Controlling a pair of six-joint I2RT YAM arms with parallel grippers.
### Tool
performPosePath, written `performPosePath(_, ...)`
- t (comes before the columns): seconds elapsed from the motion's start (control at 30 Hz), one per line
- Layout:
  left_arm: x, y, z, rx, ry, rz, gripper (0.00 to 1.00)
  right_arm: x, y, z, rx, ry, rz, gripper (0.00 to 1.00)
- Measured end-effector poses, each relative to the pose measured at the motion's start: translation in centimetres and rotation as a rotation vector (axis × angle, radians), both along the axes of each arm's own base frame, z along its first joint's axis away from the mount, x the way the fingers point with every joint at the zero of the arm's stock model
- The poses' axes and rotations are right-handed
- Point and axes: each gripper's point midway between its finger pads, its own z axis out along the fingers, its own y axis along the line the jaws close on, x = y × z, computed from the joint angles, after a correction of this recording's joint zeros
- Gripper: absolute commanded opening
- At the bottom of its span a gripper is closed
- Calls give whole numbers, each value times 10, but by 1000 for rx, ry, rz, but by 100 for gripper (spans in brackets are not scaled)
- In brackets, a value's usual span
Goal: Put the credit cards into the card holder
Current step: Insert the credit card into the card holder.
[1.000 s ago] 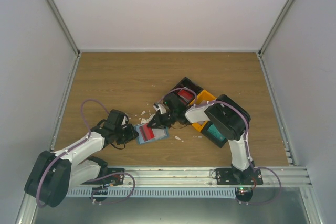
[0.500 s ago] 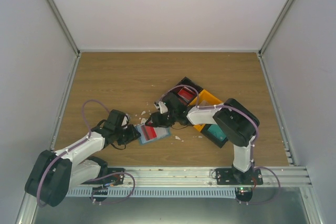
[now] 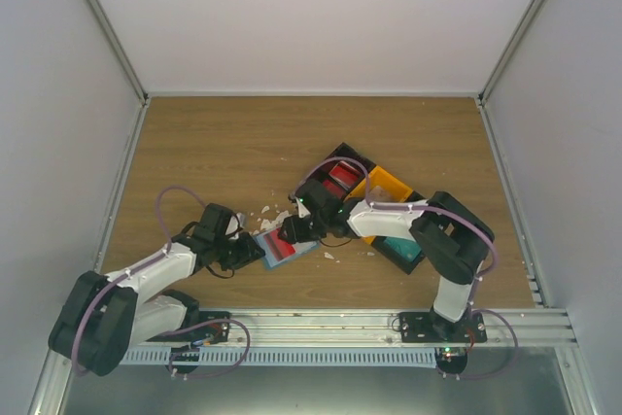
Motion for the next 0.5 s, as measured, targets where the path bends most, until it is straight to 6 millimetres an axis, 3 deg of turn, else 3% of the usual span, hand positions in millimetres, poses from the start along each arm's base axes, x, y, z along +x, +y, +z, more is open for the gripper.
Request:
performPosePath(0.17, 0, -2, -1, -10, 0, -10, 20, -12, 6, -10, -29, 10, 47, 32)
performPosePath(0.5, 0, -6, -1, -31, 1, -24, 20, -19, 9, -11, -36, 13, 104, 31)
